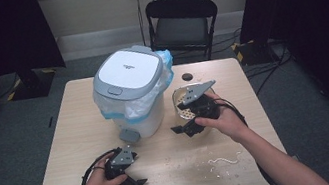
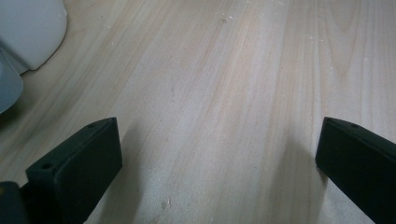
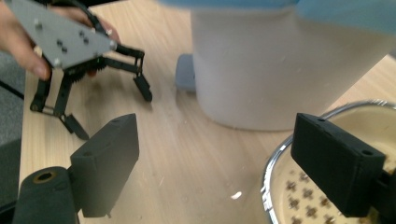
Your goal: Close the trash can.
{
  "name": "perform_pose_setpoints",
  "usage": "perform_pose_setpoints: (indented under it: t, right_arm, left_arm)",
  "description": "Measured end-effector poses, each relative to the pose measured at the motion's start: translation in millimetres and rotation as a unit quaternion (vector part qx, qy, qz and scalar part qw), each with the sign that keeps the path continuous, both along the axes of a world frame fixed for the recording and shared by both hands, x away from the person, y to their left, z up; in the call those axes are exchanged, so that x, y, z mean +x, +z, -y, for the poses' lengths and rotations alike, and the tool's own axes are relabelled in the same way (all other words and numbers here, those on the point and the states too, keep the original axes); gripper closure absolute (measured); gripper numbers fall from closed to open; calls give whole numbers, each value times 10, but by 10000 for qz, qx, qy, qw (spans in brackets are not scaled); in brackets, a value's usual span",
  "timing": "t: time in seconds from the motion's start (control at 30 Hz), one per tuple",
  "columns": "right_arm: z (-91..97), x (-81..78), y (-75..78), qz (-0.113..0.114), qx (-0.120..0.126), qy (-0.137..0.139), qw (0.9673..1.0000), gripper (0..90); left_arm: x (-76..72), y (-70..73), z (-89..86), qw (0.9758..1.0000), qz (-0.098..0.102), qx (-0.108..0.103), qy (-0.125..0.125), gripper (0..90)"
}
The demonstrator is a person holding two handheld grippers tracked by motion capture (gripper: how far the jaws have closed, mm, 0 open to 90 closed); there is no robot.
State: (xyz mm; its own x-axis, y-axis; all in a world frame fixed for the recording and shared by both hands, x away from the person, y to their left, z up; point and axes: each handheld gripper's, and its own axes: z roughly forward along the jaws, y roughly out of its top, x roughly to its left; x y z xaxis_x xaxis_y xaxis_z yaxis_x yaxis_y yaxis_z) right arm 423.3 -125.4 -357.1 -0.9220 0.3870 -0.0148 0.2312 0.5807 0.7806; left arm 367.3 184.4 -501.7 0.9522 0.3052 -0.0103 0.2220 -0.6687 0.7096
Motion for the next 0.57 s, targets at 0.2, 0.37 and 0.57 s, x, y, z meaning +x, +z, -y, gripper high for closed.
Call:
perform_pose_setpoints:
  t: [0.2,0.37,0.57]
  right_arm:
    - [31,-91,-202,42,-76,16,10000,137]
    - [80,-133,-311,217,-35,-134,9997,142]
    - [120,-164,-228,212,-29,-30,9998,147]
  left_arm:
    - [-2,0,0,10000,1,-1,7,0]
    - [-2,0,0,10000,1,-1,6,0]
    - [-2,0,0,10000,0,-3,5,0]
